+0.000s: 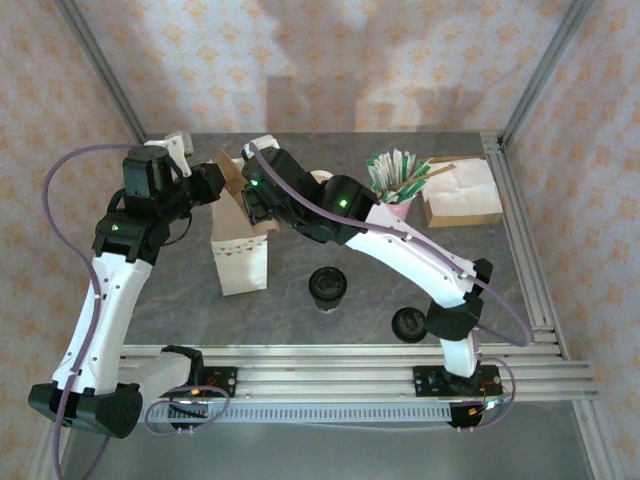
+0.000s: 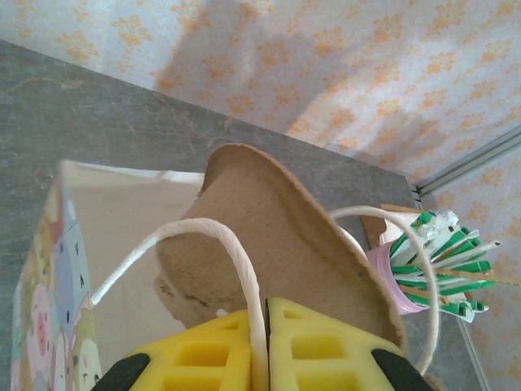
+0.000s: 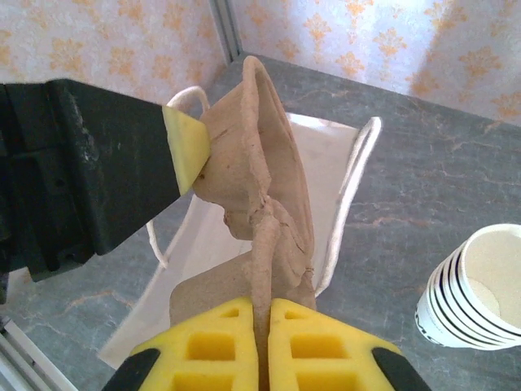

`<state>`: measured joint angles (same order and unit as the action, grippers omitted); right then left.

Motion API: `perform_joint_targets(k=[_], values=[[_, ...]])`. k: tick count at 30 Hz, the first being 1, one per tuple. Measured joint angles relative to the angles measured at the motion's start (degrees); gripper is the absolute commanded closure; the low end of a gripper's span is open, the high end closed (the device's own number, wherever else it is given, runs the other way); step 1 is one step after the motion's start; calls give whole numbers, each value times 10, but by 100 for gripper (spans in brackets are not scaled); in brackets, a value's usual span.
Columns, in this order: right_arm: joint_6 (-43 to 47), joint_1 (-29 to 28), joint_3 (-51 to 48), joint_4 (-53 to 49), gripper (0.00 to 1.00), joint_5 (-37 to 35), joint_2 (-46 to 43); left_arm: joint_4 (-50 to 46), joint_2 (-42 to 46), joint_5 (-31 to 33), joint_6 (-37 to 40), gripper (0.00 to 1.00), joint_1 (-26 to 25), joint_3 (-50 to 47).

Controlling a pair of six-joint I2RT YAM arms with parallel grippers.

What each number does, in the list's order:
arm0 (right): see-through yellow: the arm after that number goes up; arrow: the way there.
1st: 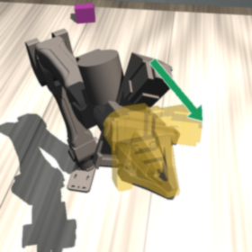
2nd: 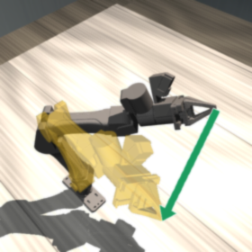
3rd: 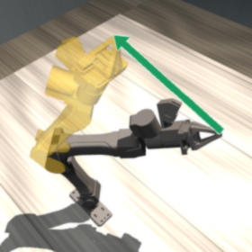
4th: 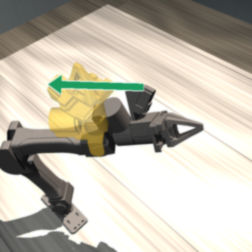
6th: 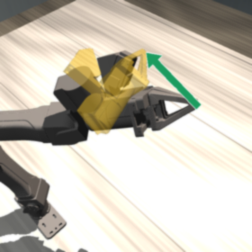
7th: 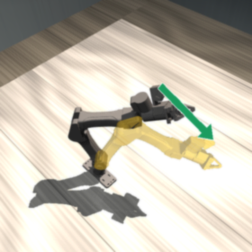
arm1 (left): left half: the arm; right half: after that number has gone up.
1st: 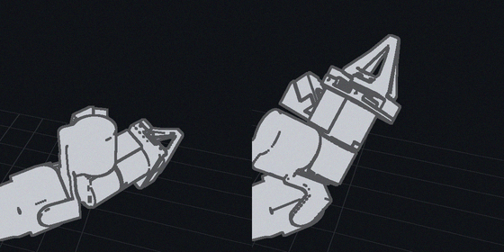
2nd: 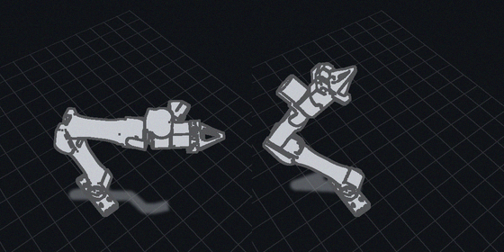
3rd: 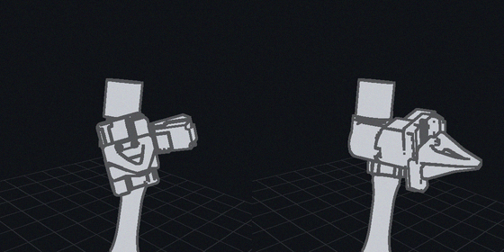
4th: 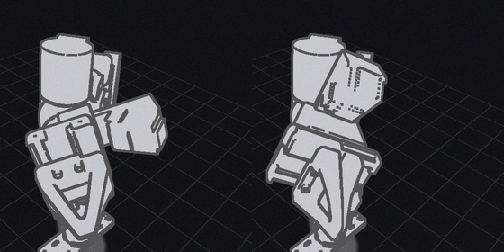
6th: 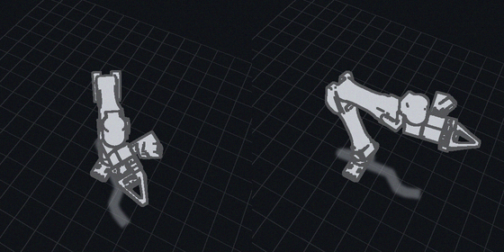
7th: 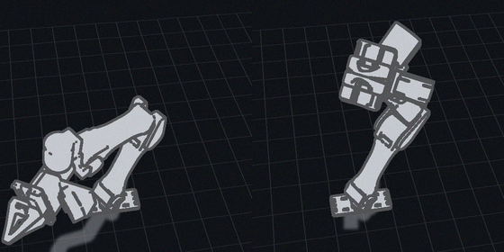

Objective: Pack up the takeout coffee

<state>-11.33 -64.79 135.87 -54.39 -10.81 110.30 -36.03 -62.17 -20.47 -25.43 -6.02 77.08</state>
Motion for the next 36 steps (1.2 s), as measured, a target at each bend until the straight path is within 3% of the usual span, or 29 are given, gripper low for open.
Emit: perform_joint_targets(k=[15,27,36], values=[[3,0,-34,9,100,-10,-33,-23,17,51,-13,88,0,0],[-5,-8,-189,132,100,-11,-183,-23,38,42,-33,92,0,-7],[-13,-11,-401,139,100,-97,-405,-24,37,51,-43,93,0,-8]])
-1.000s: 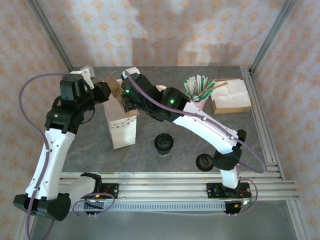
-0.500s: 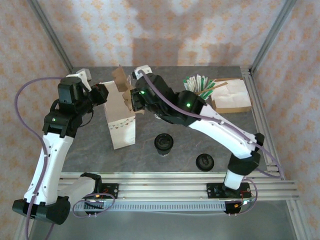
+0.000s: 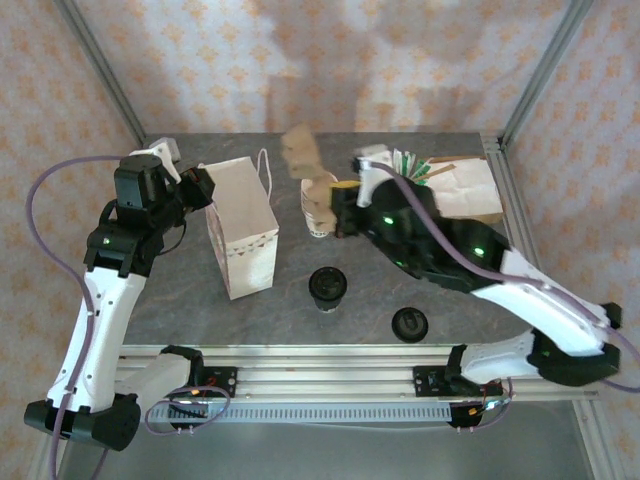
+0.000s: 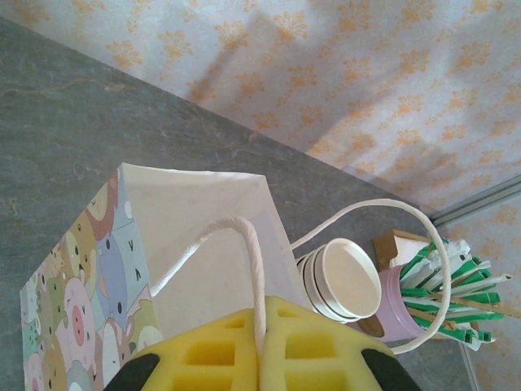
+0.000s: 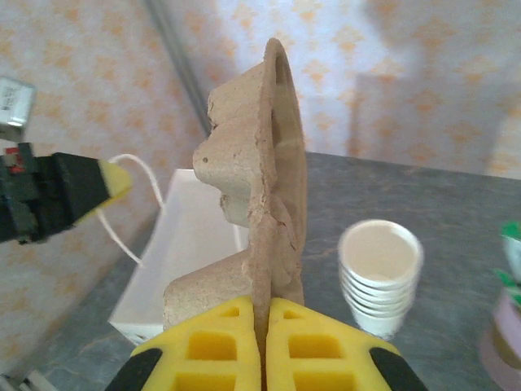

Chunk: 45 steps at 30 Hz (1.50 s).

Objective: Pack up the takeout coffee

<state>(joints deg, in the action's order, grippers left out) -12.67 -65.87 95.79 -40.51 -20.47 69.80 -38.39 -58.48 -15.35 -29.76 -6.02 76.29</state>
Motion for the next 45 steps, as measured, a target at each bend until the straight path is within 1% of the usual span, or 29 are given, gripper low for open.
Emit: perform_joint_targets(k=[3,7,11,13,16,20,30,34,41,45], values=[[-24,0,-61,-42,100,-45,-74,0,5,2,-2,93,0,0],[-64,0,-148,-115,100,-87,-126,0,11,2,-2,93,0,0],[-101,0,-236,-170,100,-110,-118,0,15,2,-2,93,0,-9],[-114,0,-282,-179,100,-111,-101,-2,15,-2,-2,93,0,-11],[-125,0,-337,-175,100,-110,-98,-2,16,-8,-2,92,0,-13],[-132,0,-383,-144,100,-106,-96,-2,17,-14,-2,92,0,-13],[-173,0,-474,-61,100,-139,-26,-4,1,-24,3,93,0,-3],[-176,0,-505,-20,96,-143,-17,-4,1,-24,3,93,0,-3],[-203,0,-508,-16,95,-150,72,-4,1,-24,7,93,0,-3],[-215,0,-488,-25,91,-154,132,-4,2,-24,12,93,0,-3]])
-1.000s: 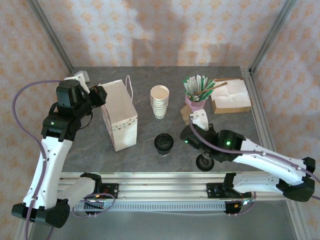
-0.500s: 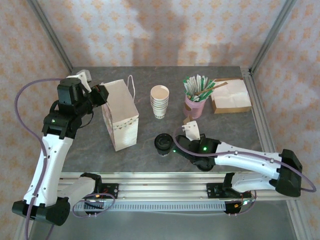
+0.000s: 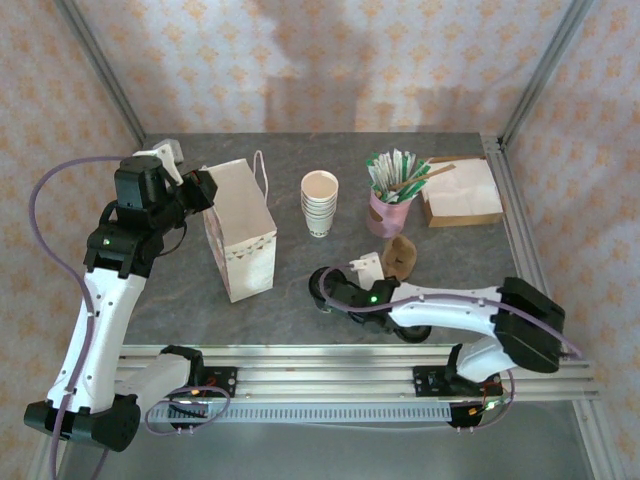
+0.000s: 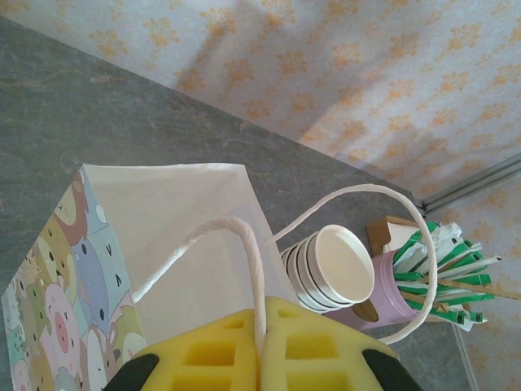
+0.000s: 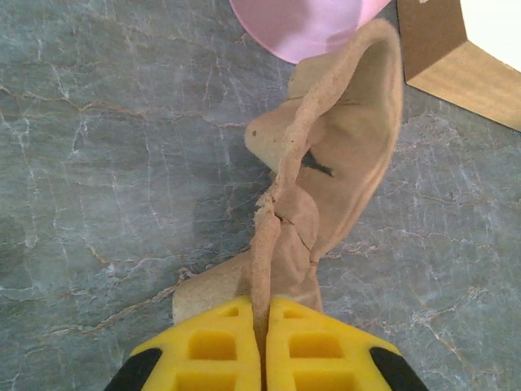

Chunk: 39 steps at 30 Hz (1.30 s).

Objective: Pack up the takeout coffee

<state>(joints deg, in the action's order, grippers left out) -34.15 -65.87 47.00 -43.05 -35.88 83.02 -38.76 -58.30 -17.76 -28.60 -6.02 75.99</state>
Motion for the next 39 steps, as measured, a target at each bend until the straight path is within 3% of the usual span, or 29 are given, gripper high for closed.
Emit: perform_joint_targets(k=[2,4,9,16,20,23,26,30,33,36,39], values=[[-4,0,9,1,88,1,19,0,1,0,2,93,0,0],[-11,0,12,7,75,6,27,0,1,0,2,93,0,0],[-20,0,12,27,59,29,22,-1,1,0,2,93,0,0],[-13,0,9,55,44,49,-95,-2,1,0,2,93,0,0],[2,15,-9,71,46,67,-202,-7,1,0,5,93,0,0],[30,77,-37,88,49,119,-278,-10,2,0,8,92,0,0],[79,158,-64,107,43,201,-311,-13,8,-1,15,92,0,0],[151,254,-67,112,45,334,-261,-16,16,-3,19,92,0,0],[190,292,-45,101,45,394,-181,-18,17,-3,22,92,0,0],[217,299,-22,94,45,409,-127,-20,17,-4,27,92,0,0],[238,299,-12,92,52,401,-111,-22,17,-5,31,92,0,0]])
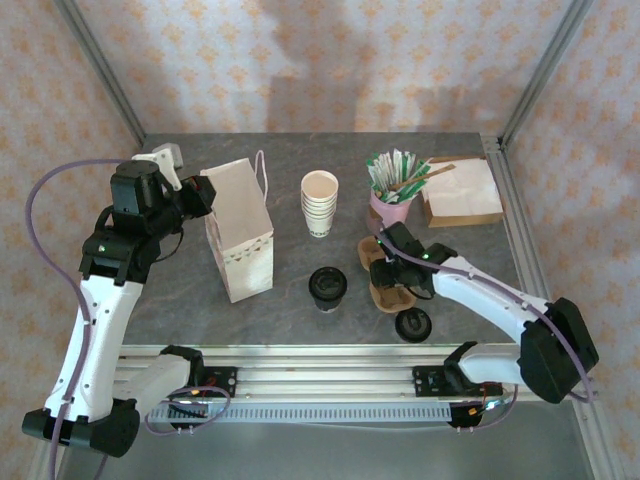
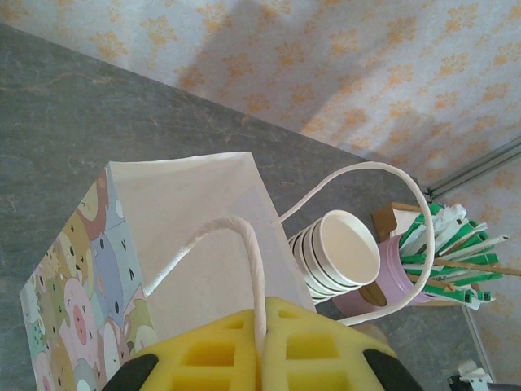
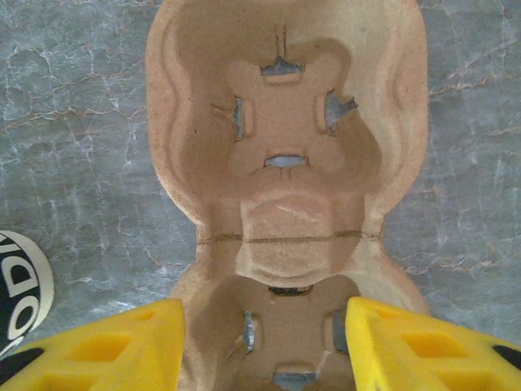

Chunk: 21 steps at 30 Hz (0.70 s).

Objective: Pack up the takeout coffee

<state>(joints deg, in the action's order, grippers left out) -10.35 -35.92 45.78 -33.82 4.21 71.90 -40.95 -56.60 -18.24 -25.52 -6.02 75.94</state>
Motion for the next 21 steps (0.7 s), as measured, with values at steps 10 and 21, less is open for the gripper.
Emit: perform_joint_targets(k=[10,21], values=[[34,5,13,0,47,-19,25,0,0,0,1,92,0,0],[47,6,23,1,48,-18,69,0,0,0,1,92,0,-4]])
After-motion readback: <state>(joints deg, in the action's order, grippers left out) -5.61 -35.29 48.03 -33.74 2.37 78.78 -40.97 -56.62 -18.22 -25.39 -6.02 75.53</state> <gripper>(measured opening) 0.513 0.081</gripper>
